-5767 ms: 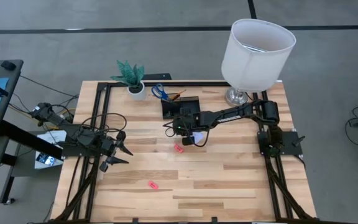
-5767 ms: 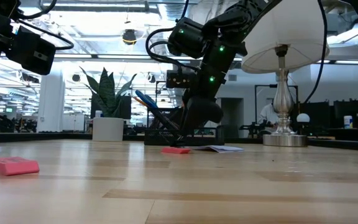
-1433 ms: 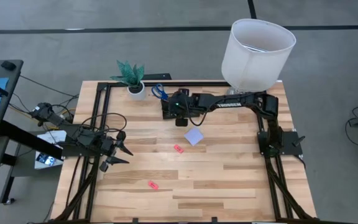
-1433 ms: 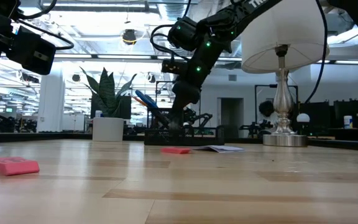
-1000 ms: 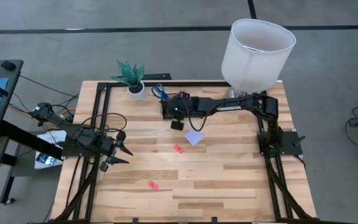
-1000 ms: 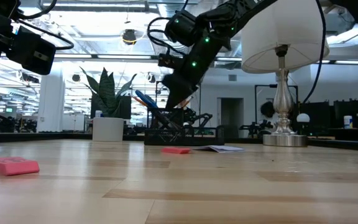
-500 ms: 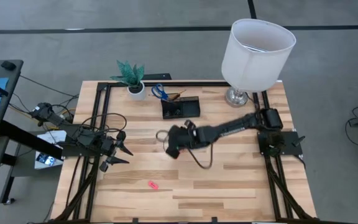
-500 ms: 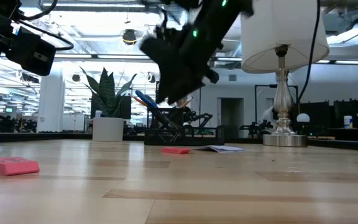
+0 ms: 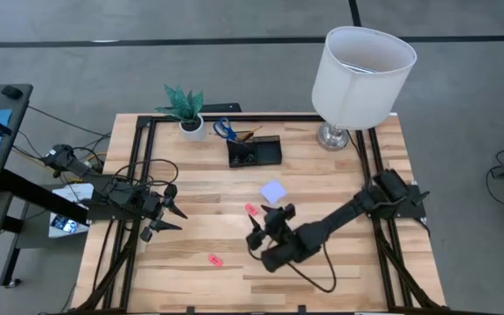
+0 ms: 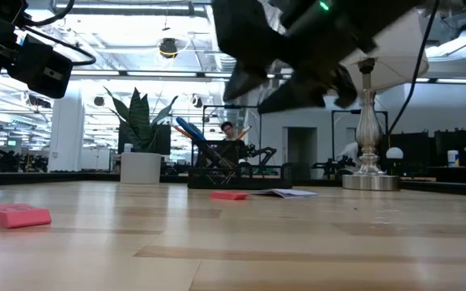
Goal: Pick and place office supplies into organizer
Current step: Put the top pink eraser into the black desk organizer
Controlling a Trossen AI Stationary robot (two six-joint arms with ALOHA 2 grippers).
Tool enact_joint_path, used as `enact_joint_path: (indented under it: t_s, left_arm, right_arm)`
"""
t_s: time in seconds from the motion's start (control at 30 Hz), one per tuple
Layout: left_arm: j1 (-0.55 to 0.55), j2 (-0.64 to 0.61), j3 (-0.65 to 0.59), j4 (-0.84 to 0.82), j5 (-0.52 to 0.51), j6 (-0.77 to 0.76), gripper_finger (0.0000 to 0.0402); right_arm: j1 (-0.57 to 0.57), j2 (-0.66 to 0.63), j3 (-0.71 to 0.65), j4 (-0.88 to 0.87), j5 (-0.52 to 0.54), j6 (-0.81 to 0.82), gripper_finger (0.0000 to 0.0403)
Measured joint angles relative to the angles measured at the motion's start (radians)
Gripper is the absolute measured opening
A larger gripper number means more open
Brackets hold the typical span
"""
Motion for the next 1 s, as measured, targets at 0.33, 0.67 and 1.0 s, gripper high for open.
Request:
enact_joint_path:
  t_s: [0.33, 0.67, 1.0]
  left_arm:
    - [0.0, 0.0, 0.0, 0.001, 0.0, 0.0, 0.0163]
    - [0.0, 0.0, 0.0, 0.003, 0.0, 0.0, 0.0163]
    - [0.0, 0.0, 0.0, 0.008, 0.0, 0.0, 0.0163]
  right_arm:
    - [0.029, 0.0, -0.217, 0.356, 0.005, -0.221, 0.025]
    - [0.043, 0.165, -0.219, 0.573, -0.067, -0.315, 0.0251]
    - [0.024, 0.27, -0.123, 0.554, -0.087, -0.332, 0.025]
